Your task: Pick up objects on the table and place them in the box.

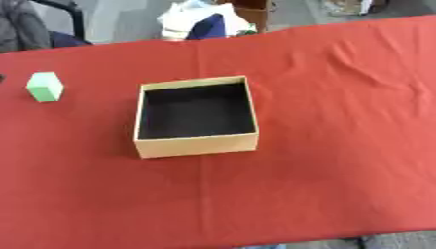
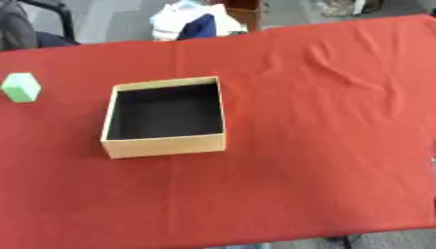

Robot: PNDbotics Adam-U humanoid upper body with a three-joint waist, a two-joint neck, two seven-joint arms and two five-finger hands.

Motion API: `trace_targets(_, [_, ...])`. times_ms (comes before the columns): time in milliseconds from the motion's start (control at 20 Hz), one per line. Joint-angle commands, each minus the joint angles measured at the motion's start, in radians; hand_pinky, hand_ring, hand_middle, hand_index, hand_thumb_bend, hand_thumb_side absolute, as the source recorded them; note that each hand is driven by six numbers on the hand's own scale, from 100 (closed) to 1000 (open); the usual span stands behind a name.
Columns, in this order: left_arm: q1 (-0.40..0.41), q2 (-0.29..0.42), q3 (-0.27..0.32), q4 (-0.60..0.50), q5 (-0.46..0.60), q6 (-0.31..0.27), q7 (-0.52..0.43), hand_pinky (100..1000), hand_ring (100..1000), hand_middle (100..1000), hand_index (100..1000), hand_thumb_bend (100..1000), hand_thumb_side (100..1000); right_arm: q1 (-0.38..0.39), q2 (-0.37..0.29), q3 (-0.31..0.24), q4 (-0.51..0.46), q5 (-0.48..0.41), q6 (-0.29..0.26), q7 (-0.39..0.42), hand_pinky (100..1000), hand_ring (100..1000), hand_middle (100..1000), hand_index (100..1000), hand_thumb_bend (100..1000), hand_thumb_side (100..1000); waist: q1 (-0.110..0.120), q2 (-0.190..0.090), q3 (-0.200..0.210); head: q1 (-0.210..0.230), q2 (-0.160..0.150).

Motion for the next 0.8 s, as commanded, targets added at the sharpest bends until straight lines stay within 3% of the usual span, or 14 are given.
trace_targets(50, [-0.010,0.027,0.006,-0.038,0.043,-0.024,-0.016,867,838,809,932,453,280,-0.013,-0.019,-0.004,-0.012,-0.008,0.000,-0.002,644,749,829,928,100,530,-0.002,-0.008,-0.002,0.001,-0.014])
trace_targets(250, [-0.006,0.027,-0.004,-0.071,0.075,-0.053,-0.024,876,853,822,941,464,261,-0.016,-0.017,-0.005,-0.014,-0.011,0.000,-0.005,643,749,829,928,100,530,-0.003,0.007,-0.009,0.017,-0.024])
trace_targets(800, [0.001,0.016,-0.019,-0.111,0.073,-0.081,-0.032,897,877,846,953,478,185,-0.022,-0.011,-0.006,-0.016,-0.021,0.000,-0.008,642,749,828,927,100,530,-0.004,0.037,-0.028,0.085,-0.084])
